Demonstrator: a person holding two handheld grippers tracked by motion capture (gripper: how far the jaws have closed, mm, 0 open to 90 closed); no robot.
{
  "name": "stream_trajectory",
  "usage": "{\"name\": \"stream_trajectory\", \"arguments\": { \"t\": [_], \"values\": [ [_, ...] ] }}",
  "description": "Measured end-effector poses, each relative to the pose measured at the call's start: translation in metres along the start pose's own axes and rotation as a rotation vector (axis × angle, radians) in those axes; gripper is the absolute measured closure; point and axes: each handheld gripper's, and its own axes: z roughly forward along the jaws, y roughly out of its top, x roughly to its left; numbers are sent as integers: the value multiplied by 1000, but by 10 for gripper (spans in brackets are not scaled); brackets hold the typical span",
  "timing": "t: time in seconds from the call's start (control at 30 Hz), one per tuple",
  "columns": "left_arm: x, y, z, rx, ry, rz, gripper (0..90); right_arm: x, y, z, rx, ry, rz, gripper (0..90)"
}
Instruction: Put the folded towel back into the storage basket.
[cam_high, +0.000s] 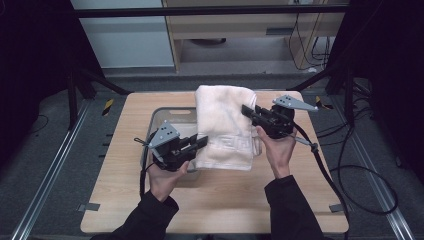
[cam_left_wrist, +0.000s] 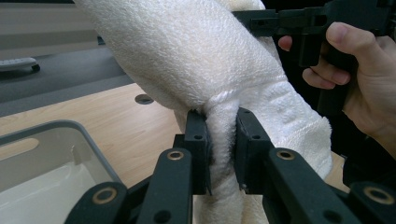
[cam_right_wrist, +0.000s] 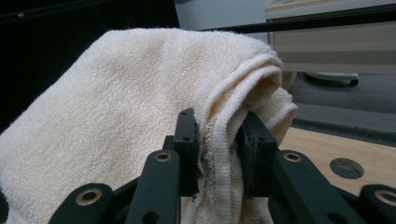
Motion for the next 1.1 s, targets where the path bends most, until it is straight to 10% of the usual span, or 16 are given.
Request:
{"name": "stream_trajectory", "arguments": {
  "t": [1.1],
  "values": [
    [30, 6, -44, -56, 58, -29, 768, 40, 14, 42, -1, 39, -26, 716]
  ]
}}
